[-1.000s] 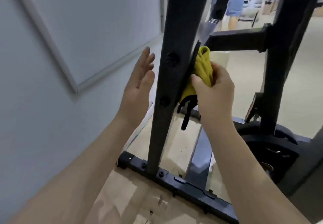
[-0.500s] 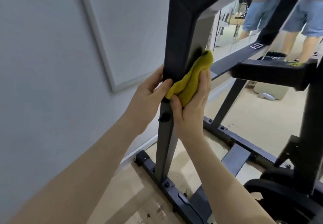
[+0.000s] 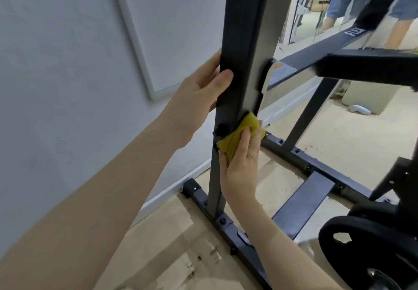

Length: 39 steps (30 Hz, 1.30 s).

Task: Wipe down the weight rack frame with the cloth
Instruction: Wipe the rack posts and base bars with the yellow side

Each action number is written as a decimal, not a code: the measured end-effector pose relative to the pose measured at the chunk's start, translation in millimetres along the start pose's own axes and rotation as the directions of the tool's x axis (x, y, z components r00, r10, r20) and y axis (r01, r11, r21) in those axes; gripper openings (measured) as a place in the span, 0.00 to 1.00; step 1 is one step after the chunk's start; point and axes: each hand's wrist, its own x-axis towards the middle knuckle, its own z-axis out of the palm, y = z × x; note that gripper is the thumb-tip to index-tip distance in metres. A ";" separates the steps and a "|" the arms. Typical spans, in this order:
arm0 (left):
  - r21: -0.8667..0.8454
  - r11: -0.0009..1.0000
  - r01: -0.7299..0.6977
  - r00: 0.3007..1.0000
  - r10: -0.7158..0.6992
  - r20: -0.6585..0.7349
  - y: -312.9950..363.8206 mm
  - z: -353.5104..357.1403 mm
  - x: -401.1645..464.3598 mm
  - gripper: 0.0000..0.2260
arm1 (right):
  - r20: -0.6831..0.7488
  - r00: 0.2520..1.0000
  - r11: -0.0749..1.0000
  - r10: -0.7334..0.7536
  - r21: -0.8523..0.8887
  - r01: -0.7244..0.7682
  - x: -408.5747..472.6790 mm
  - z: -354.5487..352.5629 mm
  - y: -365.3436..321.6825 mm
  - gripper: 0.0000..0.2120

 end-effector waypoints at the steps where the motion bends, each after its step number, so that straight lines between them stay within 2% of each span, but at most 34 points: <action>1: -0.050 0.999 0.005 1.000 -0.006 -0.014 -6.2 -3.5 -1.7 0.17 | 0.040 0.998 0.998 0.054 0.041 -0.056 -14.3 4.2 1.1 0.27; 4: -0.240 0.964 0.110 0.981 -0.144 -0.129 -44.9 -22.5 -16.8 0.19 | -0.004 0.994 0.986 0.105 0.130 -0.103 -12.7 7.5 -11.9 0.27; 7: -0.097 0.945 0.314 0.936 -0.325 -0.136 -96.8 -33.8 -43.5 0.18 | -0.105 0.986 0.987 0.128 0.108 -0.116 4.6 11.5 -19.4 0.29; 9: -0.001 0.917 0.400 0.913 -0.398 -0.087 -122.4 -31.8 -55.5 0.24 | -0.061 0.985 0.985 0.161 0.080 -0.156 -10.0 20.4 -10.1 0.31; 11: 0.042 0.894 0.446 0.894 -0.444 -0.053 -140.6 -28.6 -59.4 0.26 | 0.061 0.946 0.941 0.319 0.097 -0.324 -38.1 28.4 2.1 0.34; 13: 0.092 0.880 0.467 0.884 -0.467 -0.014 -156.9 -25.8 -60.1 0.23 | 0.180 0.870 0.866 0.460 0.128 -0.484 -59.7 31.8 7.0 0.41; 14: 0.120 0.879 0.461 0.884 -0.466 0.019 -162.7 -23.5 -59.7 0.23 | 0.202 0.853 0.847 0.482 0.142 -0.512 -60.6 30.8 4.7 0.41; 15: 0.136 0.884 0.448 0.888 -0.458 0.050 -166.0 -20.6 -58.5 0.22 | 0.187 0.857 0.847 0.480 0.158 -0.508 -55.7 29.7 0.8 0.39; 18: 0.103 0.895 0.433 0.893 -0.442 0.082 -170.6 -15.5 -52.9 0.12 | 0.000 0.906 0.885 0.424 0.214 -0.414 -31.0 30.8 -13.4 0.35; 20: 0.113 0.893 0.436 0.892 -0.445 0.079 -174.4 -18.6 -48.3 0.12 | -0.052 0.898 0.878 0.437 0.240 -0.414 -28.9 35.2 -14.1 0.35; 22: 0.149 0.899 0.412 0.897 -0.429 0.104 -181.2 -23.8 -47.4 0.13 | 0.009 0.863 0.835 0.504 0.252 -0.490 -46.4 42.2 -4.2 0.36; 26: 0.228 0.898 0.375 0.904 -0.409 0.123 -190.7 -28.4 -49.9 0.21 | 0.255 0.677 0.638 0.691 0.226 -0.736 -95.3 53.7 15.6 0.37; 27: 0.233 0.902 0.363 0.905 -0.401 0.140 -192.7 -29.2 -50.0 0.22 | 0.257 0.673 0.635 0.694 0.223 -0.740 -96.7 54.1 15.8 0.36; 28: 0.229 0.908 0.352 0.907 -0.391 0.156 -195.7 -31.1 -49.5 0.23 | 0.222 0.700 0.658 0.679 0.237 -0.714 -92.1 53.2 14.3 0.36; 32: 0.138 0.922 0.362 0.902 -0.383 0.197 -209.0 -41.9 -47.8 0.18 | -0.019 0.828 0.778 0.560 0.356 -0.518 -55.9 46.2 -2.1 0.34; 35: 0.207 0.901 0.380 0.875 -0.423 0.235 -226.9 -46.9 -48.4 0.18 | -0.080 0.839 0.820 0.539 0.279 -0.500 -67.4 58.7 5.0 0.34; 37: 0.252 0.867 0.430 0.835 -0.488 0.254 -244.3 -49.3 -51.7 0.18 | 0.012 0.758 0.735 0.652 0.234 -0.636 -98.6 74.6 19.6 0.35; 39: 0.277 0.833 0.478 0.799 -0.544 0.256 -262.0 -50.4 -56.6 0.19 | 0.152 0.597 0.568 0.788 0.195 -0.800 -132.2 91.9 35.6 0.35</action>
